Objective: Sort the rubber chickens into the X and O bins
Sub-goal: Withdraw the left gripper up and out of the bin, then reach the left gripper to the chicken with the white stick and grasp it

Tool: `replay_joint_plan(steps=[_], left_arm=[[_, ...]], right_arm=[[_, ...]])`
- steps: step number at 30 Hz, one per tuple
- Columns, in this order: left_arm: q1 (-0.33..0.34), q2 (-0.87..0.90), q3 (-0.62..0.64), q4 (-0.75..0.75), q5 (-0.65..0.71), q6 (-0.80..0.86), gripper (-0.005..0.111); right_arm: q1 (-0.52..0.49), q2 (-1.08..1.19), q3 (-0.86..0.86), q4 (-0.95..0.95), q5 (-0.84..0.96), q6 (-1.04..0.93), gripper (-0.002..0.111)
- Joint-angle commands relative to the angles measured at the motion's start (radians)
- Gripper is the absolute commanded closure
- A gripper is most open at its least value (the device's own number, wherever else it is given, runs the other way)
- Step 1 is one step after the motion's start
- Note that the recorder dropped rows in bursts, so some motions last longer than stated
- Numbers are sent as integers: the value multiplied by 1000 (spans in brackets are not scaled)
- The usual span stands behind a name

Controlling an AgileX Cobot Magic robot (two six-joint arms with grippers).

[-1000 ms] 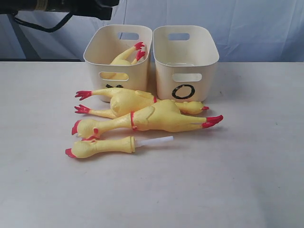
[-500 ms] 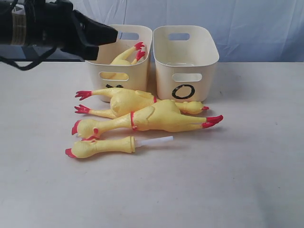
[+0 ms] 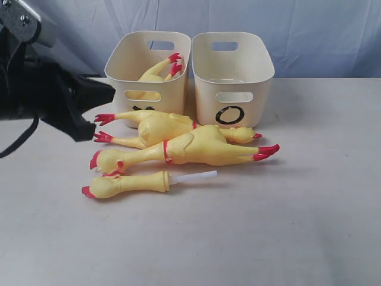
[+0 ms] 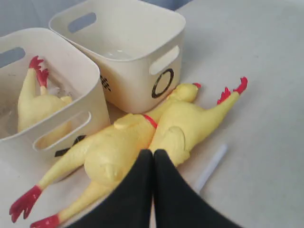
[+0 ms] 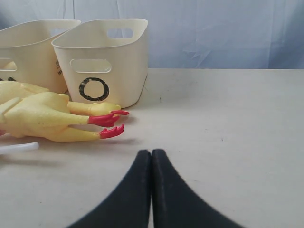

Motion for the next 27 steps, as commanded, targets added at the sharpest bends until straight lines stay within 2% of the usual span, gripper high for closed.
replay_joint_plan(steps=[1, 8, 14, 16, 19, 25, 27], left_arm=[[-4, -13, 98, -7, 7, 110, 107], [-6, -13, 235, -7, 161, 224, 107], [-70, -7, 279, -7, 244, 346, 106], [-84, 13, 283, -7, 244, 367, 103], [-95, 54, 283, -7, 263, 391, 94], [-95, 140, 283, -7, 273, 479, 58], [-95, 166, 281, -7, 307, 488, 51]], right_arm=[[5, -5, 3, 0, -6, -4, 109], [5, -5, 3, 0, -6, -4, 109], [5, -5, 3, 0, -6, -4, 109], [5, -5, 3, 0, -6, -4, 109], [5, -5, 3, 0, -6, -4, 109], [5, -5, 3, 0, -6, -4, 109], [5, -5, 3, 0, -6, -4, 109]])
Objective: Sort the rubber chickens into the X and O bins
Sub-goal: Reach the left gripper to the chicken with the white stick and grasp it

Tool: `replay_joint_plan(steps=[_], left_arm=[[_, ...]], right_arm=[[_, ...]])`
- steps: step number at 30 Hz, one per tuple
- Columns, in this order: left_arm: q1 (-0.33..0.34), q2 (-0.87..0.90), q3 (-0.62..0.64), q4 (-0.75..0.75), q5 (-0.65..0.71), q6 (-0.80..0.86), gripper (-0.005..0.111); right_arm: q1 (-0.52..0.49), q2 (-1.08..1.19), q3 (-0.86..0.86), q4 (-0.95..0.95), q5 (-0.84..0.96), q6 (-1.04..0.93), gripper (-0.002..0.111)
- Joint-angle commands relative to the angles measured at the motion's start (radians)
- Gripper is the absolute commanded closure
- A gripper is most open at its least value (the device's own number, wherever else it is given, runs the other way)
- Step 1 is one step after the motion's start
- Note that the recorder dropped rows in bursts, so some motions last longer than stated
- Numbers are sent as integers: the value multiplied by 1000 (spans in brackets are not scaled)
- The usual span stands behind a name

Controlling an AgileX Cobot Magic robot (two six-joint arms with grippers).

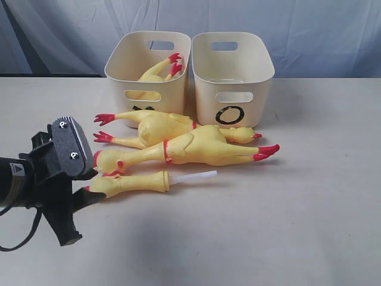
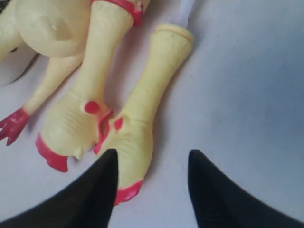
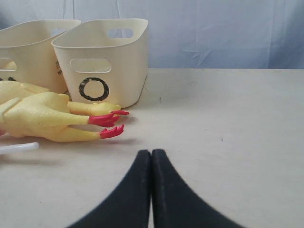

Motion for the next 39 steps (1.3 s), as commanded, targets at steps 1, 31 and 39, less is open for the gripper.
replay_joint_plan(steps=[1, 31, 39], left_arm=[[-5, 59, 5, -7, 64, 34, 49], [-5, 378, -164, -9, 90, 164, 51], [-5, 385, -172, -9, 84, 164, 77]], right_arm=[[5, -5, 3, 0, -6, -4, 109], [5, -5, 3, 0, -6, -4, 109], [5, -5, 3, 0, -6, -4, 109]])
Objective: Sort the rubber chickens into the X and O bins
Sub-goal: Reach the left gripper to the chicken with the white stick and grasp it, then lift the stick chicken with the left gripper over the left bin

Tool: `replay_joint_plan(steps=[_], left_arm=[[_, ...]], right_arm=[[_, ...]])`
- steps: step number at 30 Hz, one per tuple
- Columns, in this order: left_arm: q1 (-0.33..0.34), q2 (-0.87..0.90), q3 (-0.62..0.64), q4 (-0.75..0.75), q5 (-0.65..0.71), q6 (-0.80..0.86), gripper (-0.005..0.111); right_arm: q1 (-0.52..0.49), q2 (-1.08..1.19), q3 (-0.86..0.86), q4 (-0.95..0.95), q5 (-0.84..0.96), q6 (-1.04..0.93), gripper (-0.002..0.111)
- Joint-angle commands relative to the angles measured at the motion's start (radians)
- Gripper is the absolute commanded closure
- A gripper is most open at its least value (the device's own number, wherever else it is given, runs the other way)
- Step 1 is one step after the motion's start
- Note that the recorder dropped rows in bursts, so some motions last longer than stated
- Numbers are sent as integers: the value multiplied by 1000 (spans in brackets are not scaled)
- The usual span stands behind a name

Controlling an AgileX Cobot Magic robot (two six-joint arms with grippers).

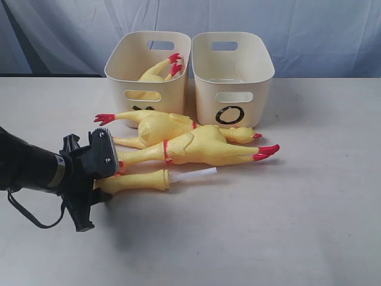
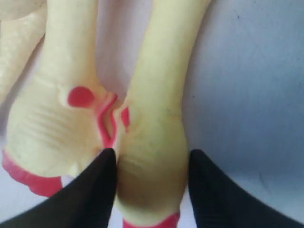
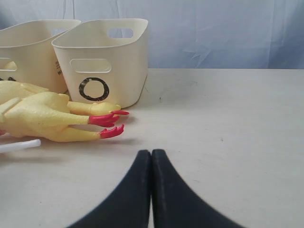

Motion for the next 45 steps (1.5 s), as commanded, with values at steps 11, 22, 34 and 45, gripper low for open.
replay_joint_plan(steps=[11, 22, 34, 45], left_arm=[[-5, 13, 7, -3, -55, -5, 107], [-5, -4, 7, -3, -154, -41, 107], [-5, -13, 9, -3, -290, -88, 107], [-5, -26, 9, -3, -473, -94, 107]], right_arm=[[5, -5, 3, 0, -6, -4, 109], [5, -5, 3, 0, -6, -4, 109], [5, -5, 3, 0, -6, -4, 109], [5, -5, 3, 0, -6, -4, 109]])
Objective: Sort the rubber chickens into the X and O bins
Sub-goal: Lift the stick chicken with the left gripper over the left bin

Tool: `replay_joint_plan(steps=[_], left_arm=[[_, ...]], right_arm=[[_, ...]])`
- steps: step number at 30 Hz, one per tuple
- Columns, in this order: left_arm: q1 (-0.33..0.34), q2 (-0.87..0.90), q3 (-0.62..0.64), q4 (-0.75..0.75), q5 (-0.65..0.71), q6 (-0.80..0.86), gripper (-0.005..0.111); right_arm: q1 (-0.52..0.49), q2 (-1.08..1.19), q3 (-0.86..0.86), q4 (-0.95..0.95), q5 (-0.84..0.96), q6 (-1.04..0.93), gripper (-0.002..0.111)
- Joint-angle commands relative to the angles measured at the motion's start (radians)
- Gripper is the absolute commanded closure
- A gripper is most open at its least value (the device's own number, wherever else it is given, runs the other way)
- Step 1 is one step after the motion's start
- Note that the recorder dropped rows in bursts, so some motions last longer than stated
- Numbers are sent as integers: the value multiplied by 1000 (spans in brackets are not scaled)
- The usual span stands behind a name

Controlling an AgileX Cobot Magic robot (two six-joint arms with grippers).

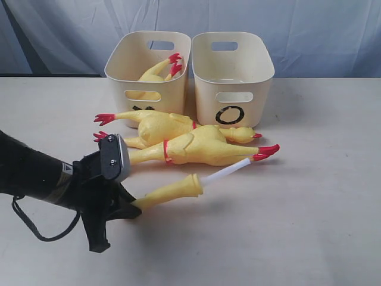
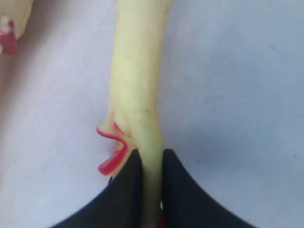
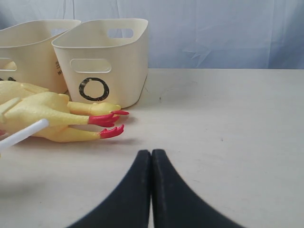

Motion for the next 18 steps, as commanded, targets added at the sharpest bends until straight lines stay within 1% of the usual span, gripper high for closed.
replay_joint_plan(steps=[1, 4, 12, 15, 18], left_arm=[[-5, -29, 1, -5, -88, -7, 107], [-5, -60, 1, -18, -100, -7, 107], [-3, -144, -50, -282, -96, -9, 107], [-3, -154, -94, -395, -94, -9, 107], [-3, -154, -154, -449, -85, -6, 107]], right_arm=[[5, -5, 3, 0, -6, -4, 109], [5, -5, 3, 0, -6, -4, 109], [5, -5, 3, 0, -6, -4, 109], [5, -5, 3, 0, -6, -4, 109], [5, -5, 3, 0, -6, -4, 109]])
